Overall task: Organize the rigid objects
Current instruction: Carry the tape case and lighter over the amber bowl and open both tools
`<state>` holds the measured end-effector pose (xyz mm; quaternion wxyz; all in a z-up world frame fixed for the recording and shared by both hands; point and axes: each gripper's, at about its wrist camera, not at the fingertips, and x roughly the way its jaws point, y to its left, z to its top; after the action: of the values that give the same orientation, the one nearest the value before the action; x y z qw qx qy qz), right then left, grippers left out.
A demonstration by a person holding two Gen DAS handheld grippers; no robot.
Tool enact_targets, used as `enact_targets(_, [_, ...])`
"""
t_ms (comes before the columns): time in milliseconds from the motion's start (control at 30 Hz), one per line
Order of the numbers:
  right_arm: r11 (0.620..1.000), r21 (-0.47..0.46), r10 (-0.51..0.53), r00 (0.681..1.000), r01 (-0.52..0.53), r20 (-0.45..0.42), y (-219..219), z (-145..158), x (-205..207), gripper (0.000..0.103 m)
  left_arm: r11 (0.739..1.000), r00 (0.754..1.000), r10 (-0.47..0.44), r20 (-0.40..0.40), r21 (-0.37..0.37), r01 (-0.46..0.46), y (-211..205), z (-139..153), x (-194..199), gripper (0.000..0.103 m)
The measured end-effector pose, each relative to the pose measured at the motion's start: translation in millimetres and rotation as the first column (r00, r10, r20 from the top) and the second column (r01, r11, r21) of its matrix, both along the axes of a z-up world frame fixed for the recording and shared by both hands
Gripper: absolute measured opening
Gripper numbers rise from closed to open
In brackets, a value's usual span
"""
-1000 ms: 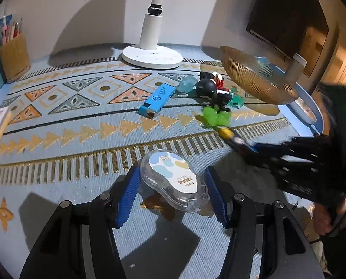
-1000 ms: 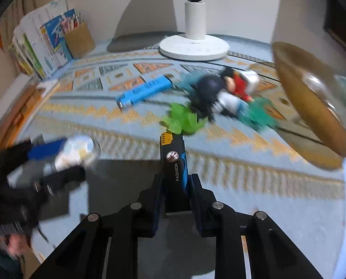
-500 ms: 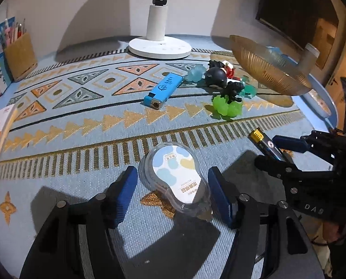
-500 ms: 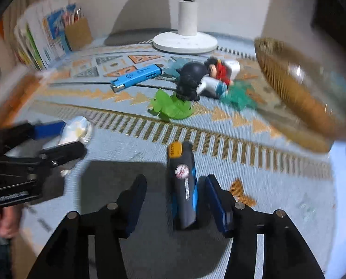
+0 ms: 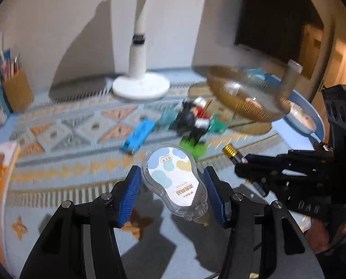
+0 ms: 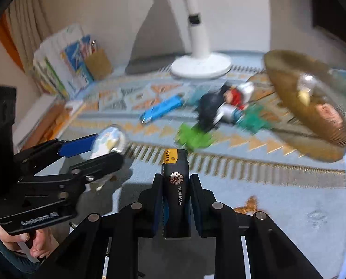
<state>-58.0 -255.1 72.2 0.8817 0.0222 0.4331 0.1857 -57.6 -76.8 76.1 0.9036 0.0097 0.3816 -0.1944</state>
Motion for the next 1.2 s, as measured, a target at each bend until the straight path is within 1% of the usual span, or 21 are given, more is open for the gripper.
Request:
enact_targets(133, [0.998, 0.025, -0.065, 0.995, 0.064, 0.073, -31.6, 31.2, -4.8, 0.022, 1.000, 0.997, -0.023, 0.068, -0.010, 0.024, -18.9, 30.2, 2.0, 0.053])
enact_targets(233, [0.990, 0.026, -0.143, 0.977, 0.141, 0.156, -65.6, 62.4, -13.7, 0.022, 0.998, 0.990, -0.039, 0.134, -0.041, 0.045, -33.8, 56.7, 8.1, 0.053])
enact_targets(300, [0.976, 0.020, -0.216, 0.950, 0.218, 0.224, -96.4, 87.1, -18.7, 0.022, 0.996, 0.983, -0.044, 0.179, -0.068, 0.057, -44.6, 74.2, 13.5, 0.053])
enact_targets(400, [0.947, 0.027, -0.315, 0.906, 0.320, 0.283, -138.4, 114.8, -19.5, 0.022, 0.990, 0.972, -0.053, 0.228, -0.118, 0.082, -65.3, 97.9, 27.8, 0.053])
enact_targets(500, [0.917, 0.059, -0.394, 0.874, 0.394, 0.283, -179.7, 131.1, -12.0, 0.022, 0.984, 0.964, -0.075, 0.255, -0.140, 0.113, -90.8, 112.7, 41.2, 0.053])
enact_targets(533, [0.910, 0.076, -0.411, 0.868, 0.407, 0.277, -190.2, 133.6, -9.0, 0.022, 0.980, 0.962, -0.090, 0.256, -0.147, 0.131, -101.7, 115.3, 47.2, 0.053])
enact_targets(567, [0.902, 0.105, -0.432, 0.863, 0.419, 0.261, -204.4, 135.1, -3.3, 0.022, 0.978, 0.962, -0.103, 0.253, -0.150, 0.144, -110.9, 115.8, 52.7, 0.053])
enact_targets(633, [0.890, 0.132, -0.455, 0.859, 0.436, 0.236, -219.1, 132.2, 7.7, 0.022, 0.976, 0.964, -0.125, 0.233, -0.147, 0.162, -132.1, 109.9, 66.0, 0.053])
enact_targets(700, [0.878, 0.141, -0.477, 0.857, 0.457, 0.194, -233.2, 121.9, 21.8, 0.022, 0.973, 0.969, -0.154, 0.192, -0.144, 0.183, -153.4, 95.5, 81.2, 0.053])
enact_targets(767, [0.874, 0.149, -0.482, 0.864, 0.463, 0.144, -242.9, 108.1, 33.3, 0.022, 0.971, 0.972, -0.174, 0.157, -0.135, 0.196, -169.7, 79.7, 89.9, 0.053])
enact_targets(867, [0.871, 0.136, -0.485, 0.872, 0.473, 0.070, -248.1, 81.7, 55.0, 0.022, 0.968, 0.975, -0.206, 0.087, -0.126, 0.215, -191.3, 49.5, 104.1, 0.053])
enact_targets(967, [0.872, 0.124, -0.481, 0.876, 0.474, 0.028, -248.0, 63.6, 70.1, 0.022, 0.968, 0.974, -0.222, 0.039, -0.114, 0.225, -206.1, 26.3, 112.6, 0.053])
enact_targets(1067, [0.860, 0.096, -0.504, 0.864, 0.501, 0.010, -249.0, 55.4, 81.1, 0.022, 0.965, 0.972, -0.234, 0.016, -0.115, 0.234, -215.1, 14.2, 119.8, 0.054])
enact_targets(1100, [0.851, 0.079, -0.521, 0.853, 0.520, 0.003, -250.5, 53.3, 84.3, 0.022, 0.967, 0.974, -0.228, 0.018, -0.111, 0.228, -215.8, 13.0, 120.4, 0.057])
enact_targets(1133, [0.845, 0.069, -0.532, 0.847, 0.530, -0.001, -253.1, 51.6, 87.0, 0.025, 0.973, 0.978, -0.208, 0.020, -0.100, 0.209, -215.3, 13.5, 121.5, 0.072])
enact_targets(1167, [0.838, 0.070, -0.542, 0.840, 0.541, -0.001, -255.7, 51.9, 86.8, 0.033, 0.976, 0.981, -0.192, 0.029, -0.103, 0.194, -212.0, 15.7, 121.4, 0.080])
enact_targets(1200, [0.833, 0.081, -0.549, 0.836, 0.547, 0.003, -258.2, 52.3, 85.2, 0.036, 0.974, 0.982, -0.185, 0.046, -0.127, 0.189, -204.6, 19.2, 119.2, 0.080])
